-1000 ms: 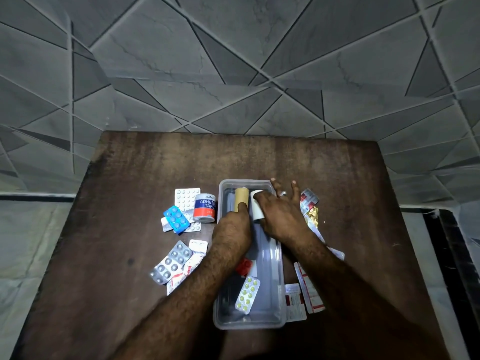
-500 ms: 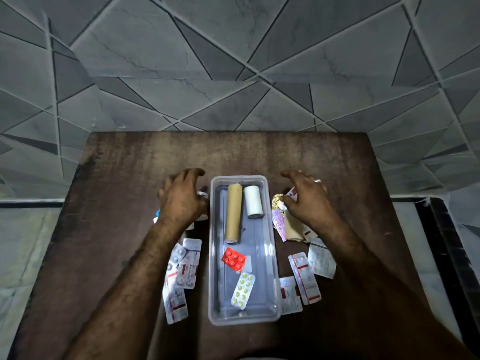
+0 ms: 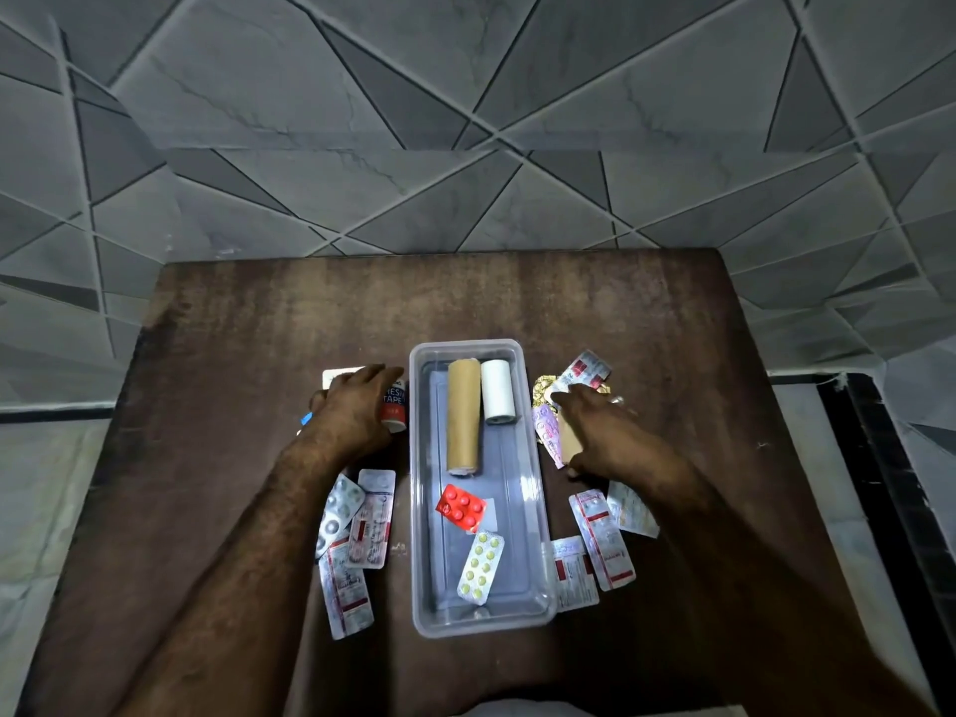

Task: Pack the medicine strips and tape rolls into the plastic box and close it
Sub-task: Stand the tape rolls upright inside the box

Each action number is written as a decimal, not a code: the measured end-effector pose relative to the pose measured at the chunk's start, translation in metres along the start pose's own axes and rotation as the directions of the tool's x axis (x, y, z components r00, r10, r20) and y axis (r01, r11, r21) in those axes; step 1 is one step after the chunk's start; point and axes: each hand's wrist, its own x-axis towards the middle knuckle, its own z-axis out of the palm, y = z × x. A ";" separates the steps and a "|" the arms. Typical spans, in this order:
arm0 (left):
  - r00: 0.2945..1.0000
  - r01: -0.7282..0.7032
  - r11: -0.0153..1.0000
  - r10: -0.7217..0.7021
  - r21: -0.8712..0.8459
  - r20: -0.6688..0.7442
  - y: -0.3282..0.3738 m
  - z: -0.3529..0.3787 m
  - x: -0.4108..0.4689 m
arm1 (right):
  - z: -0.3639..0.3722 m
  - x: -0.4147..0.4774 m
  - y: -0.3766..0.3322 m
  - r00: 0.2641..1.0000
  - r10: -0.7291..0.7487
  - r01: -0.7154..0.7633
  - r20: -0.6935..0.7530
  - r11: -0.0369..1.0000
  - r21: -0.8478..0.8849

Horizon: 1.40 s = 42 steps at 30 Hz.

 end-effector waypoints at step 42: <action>0.981 -0.192 0.981 0.192 0.001 0.004 0.065 0.005 -0.079 | -0.009 -0.026 -0.078 0.963 -0.201 0.200 -0.180 0.980 -0.023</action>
